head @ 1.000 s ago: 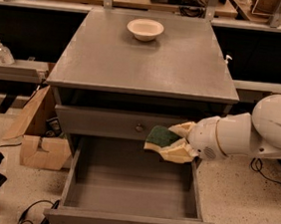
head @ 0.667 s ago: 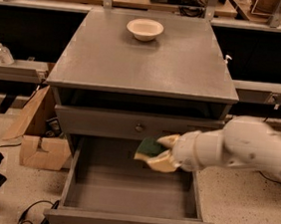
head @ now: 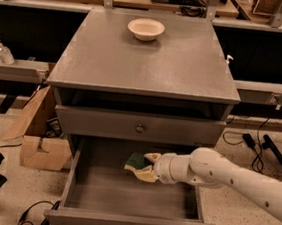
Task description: Place sponge into middle drawer
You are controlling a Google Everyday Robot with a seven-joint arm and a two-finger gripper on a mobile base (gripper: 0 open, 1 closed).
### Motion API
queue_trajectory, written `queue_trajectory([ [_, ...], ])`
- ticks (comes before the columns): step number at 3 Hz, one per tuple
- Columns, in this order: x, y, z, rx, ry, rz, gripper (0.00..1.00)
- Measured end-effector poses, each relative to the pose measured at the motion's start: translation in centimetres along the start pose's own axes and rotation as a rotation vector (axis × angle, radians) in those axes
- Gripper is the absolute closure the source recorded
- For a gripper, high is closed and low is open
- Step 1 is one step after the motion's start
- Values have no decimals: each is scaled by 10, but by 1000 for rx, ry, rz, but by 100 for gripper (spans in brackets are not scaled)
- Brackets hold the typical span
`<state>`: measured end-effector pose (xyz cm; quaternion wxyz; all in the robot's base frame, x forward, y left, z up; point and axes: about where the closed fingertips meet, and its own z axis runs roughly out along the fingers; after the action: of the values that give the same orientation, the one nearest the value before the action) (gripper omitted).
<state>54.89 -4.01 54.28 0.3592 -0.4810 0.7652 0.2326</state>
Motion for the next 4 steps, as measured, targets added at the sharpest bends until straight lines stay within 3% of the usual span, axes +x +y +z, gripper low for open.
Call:
queue_trajectory([
  [2, 88, -29, 69, 21, -35, 145, 100],
  [3, 98, -26, 78, 12, -36, 164, 86],
  [4, 98, -25, 80, 8, -37, 164, 62],
])
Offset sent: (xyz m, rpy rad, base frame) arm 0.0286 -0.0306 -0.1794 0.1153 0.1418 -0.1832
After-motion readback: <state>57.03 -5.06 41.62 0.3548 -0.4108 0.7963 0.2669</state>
